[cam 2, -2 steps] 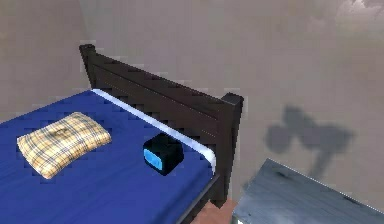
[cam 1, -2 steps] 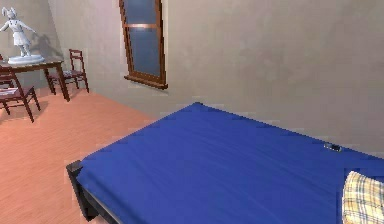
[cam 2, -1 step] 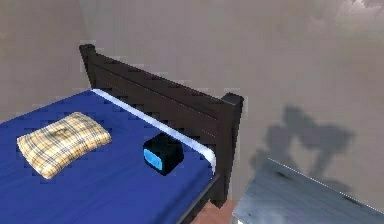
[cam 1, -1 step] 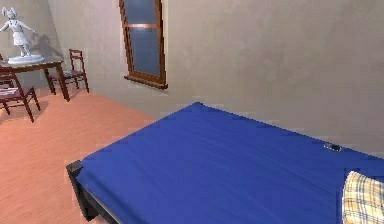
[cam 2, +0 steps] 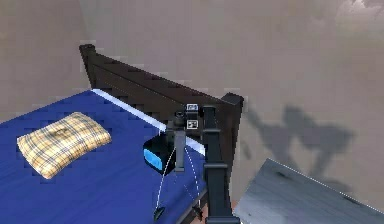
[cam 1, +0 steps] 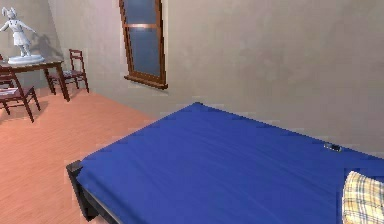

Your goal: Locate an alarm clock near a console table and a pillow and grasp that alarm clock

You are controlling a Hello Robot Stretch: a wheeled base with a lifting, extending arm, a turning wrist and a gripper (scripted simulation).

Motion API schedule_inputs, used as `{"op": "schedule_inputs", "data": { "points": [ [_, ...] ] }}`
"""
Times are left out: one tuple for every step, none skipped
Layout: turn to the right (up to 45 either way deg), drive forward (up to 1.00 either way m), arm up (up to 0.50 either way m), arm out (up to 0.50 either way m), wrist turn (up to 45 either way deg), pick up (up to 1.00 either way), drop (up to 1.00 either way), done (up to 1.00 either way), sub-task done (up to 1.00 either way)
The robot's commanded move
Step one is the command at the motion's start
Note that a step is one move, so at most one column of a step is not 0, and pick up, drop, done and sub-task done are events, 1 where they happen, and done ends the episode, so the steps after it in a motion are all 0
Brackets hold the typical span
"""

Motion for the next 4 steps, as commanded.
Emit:
{"op": "schedule_inputs", "data": {
  "points": [
    [0.0, 0.00, 0.00, 0.00, 45.0, 0.00, 0.00, 0.00, 0.00],
    [0.0, 0.00, 0.00, 0.00, 45.0, 0.00, 0.00, 0.00, 0.00],
    [0.0, 0.00, 0.00, 0.00, 45.0, 0.00, 0.00, 0.00, 0.00],
    [0.0, 0.00, 0.00, 0.00, 15.0, 0.00, 0.00, 0.00, 0.00]
  ]
}}
